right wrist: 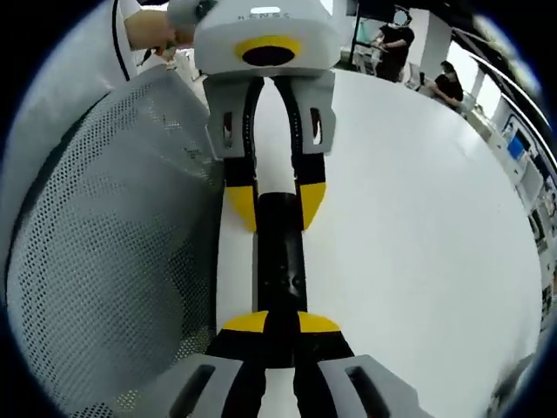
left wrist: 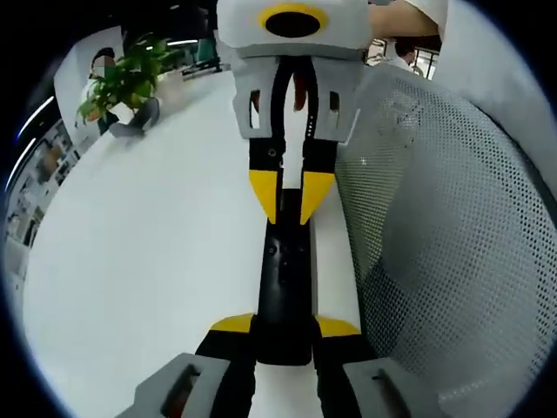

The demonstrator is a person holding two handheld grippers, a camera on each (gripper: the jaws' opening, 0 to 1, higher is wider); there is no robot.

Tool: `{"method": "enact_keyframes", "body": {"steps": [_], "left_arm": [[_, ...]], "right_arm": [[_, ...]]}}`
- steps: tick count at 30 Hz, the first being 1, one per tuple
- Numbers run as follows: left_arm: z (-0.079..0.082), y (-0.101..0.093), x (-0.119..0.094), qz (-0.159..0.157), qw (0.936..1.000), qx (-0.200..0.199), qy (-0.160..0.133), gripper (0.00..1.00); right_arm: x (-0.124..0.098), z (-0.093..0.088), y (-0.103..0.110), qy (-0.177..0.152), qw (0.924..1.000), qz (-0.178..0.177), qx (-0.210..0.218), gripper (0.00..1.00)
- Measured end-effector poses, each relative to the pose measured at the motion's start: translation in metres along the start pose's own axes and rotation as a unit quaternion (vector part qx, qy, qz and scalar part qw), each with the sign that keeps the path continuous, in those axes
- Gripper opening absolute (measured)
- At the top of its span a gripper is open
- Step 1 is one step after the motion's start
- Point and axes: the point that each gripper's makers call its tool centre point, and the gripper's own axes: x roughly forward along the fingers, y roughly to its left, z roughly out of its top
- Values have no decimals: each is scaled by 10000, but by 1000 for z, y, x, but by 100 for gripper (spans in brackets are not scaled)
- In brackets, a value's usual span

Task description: Press the specified remote control buttons in sequence, fully releasing each button before pressing the next.

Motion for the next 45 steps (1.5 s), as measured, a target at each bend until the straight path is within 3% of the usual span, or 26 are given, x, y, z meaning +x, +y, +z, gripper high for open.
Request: {"method": "enact_keyframes", "body": {"steps": [4, 7, 9, 11, 15, 20, 27, 30, 32, 33, 35, 36, 40, 43, 45], "left_arm": [[0, 0, 0, 9, 10000, 3, -20, 24], [0, 0, 0, 7, 10000, -2, -53, 24], [-1, 0, -1, 6, 9999, -15, -100, 24], [-1, 0, -1, 8, 9998, -36, -180, 24], [0, -1, -1, 7, 9997, -42, -248, 24], [0, -1, -1, 4, 9997, -37, -234, 24], [0, 0, -1, 6, 9996, -43, -269, 24], [0, 0, -1, 5, 9997, -27, -260, 24], [0, 0, -1, 4, 9997, -24, -253, 24], [0, 0, -1, 3, 9997, -20, -246, 24], [0, 0, -1, 1, 9997, -20, -246, 24], [0, 0, -1, 4, 9997, -26, -250, 24], [0, 0, -1, 28, 9996, -59, -284, 24], [0, 0, -1, 44, 9995, -80, -314, 24], [1, 0, -1, 54, 9994, -95, -330, 24]], "right_arm": [[0, -1, 1, -48, 10000, -52, 9, 7], [-1, 3, -1, -737, 9971, -136, 143, 7], [-4, 3, -2, -1201, 9910, -83, 592, 7], [-4, 2, -2, -1387, 9888, -126, 534, 7], [-3, 4, 2, -1330, 9908, -218, 138, 7], [-1, 8, 0, -1086, 9940, -135, 5, 7], [1, 7, 2, -425, 9970, -85, -646, 7], [2, 7, 2, 61, 9989, -19, -470, 7], [3, 7, 1, 219, 9991, -50, -353, 7], [4, 9, 0, 192, 9990, -32, -404, 7], [3, 7, -1, 141, 9999, -28, -3, 7], [3, 7, -1, 78, 10000, -26, -39, 7], [1, 8, -2, -505, 9980, -201, 322, 7], [0, 9, -4, -951, 9904, -372, 937, 6], [0, 10, -5, -1053, 9859, -411, 1234, 6]]}}
